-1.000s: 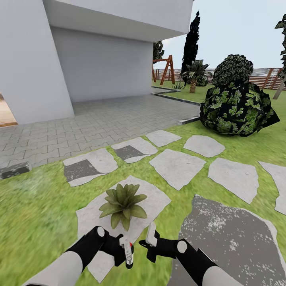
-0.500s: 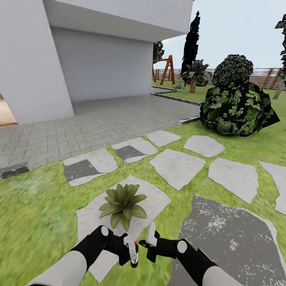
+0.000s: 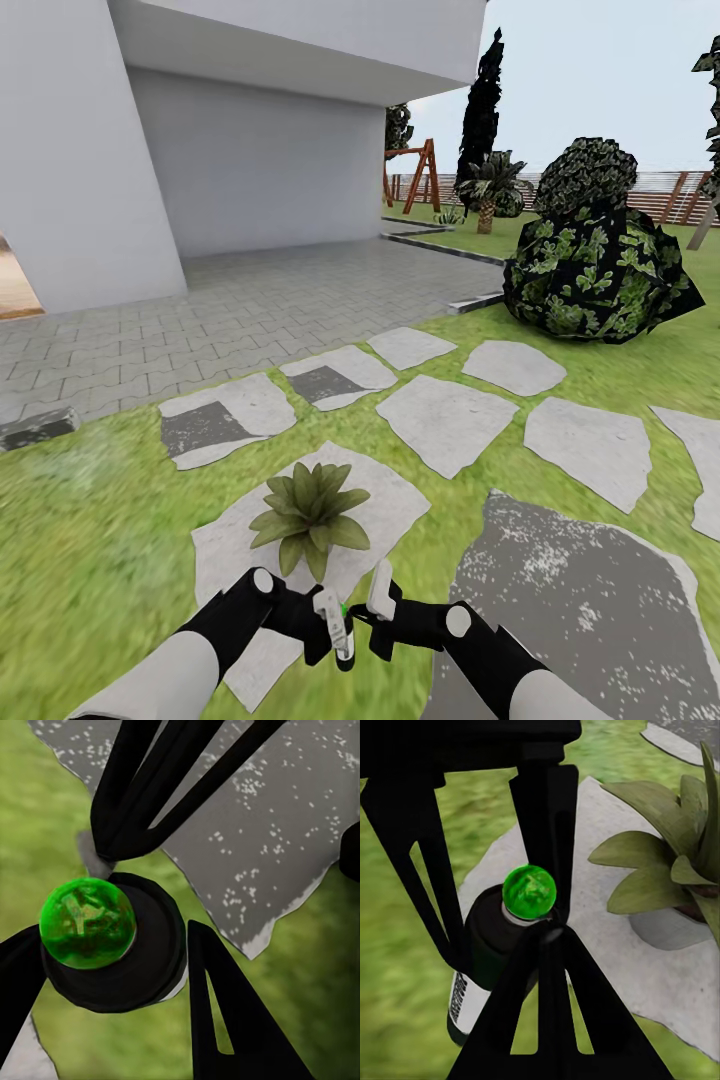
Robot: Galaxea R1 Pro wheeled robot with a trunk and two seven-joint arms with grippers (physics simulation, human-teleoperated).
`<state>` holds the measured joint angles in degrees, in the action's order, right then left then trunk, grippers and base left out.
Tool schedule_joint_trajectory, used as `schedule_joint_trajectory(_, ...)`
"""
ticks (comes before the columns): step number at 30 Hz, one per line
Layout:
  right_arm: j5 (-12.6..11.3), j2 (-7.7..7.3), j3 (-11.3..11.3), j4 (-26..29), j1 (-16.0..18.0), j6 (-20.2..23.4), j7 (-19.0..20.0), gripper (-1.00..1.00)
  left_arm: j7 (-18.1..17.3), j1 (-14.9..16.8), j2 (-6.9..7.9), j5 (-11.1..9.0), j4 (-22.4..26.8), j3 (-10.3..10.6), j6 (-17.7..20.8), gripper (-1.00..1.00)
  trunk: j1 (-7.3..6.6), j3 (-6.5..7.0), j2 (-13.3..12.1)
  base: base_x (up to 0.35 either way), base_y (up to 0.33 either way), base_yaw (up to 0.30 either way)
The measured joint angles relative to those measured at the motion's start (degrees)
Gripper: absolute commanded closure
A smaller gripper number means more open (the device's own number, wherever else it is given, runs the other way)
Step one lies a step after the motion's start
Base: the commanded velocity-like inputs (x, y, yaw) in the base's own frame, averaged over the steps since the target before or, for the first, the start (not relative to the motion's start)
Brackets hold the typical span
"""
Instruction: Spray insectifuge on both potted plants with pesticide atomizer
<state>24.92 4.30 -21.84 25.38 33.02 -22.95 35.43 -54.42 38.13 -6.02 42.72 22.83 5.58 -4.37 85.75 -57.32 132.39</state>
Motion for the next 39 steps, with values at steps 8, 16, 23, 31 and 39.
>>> schedule_joint_trajectory(8,0.0,0.00,0.0,0.0,0.0,0.0,0.0,1.00,0.1,0.1,0.51,0.1,-0.3,0.4,0.0,1.00,0.00,0.00,0.0,0.000,0.000,0.000)
schedule_joint_trajectory(16,0.0,-0.12,0.1,-0.1,0.0,0.0,0.0,1.00,0.0,-0.6,8.37,1.2,-0.3,0.7,0.0,1.00,0.00,0.00,0.0,0.000,0.000,0.000)
schedule_joint_trajectory(23,0.1,-0.58,0.2,-0.5,0.0,0.0,-0.2,-1.00,-0.1,-0.8,15.78,1.1,-0.4,0.7,-3.8,1.00,0.00,0.00,0.0,0.000,0.000,0.000)
schedule_joint_trajectory(31,-0.4,-6.33,0.1,-14.1,-0.1,-0.5,-13.3,-1.00,7.2,-0.8,19.26,-0.1,0.0,-11.1,-3.5,1.00,0.00,0.00,0.0,0.000,0.000,0.000)
schedule_joint_trajectory(39,-23.9,-7.09,1.0,-23.7,-6.9,-0.7,-44.5,-1.00,18.5,-0.2,16.70,0.3,0.1,-29.9,16.3,1.00,0.00,0.00,0.0,0.000,0.000,0.000)
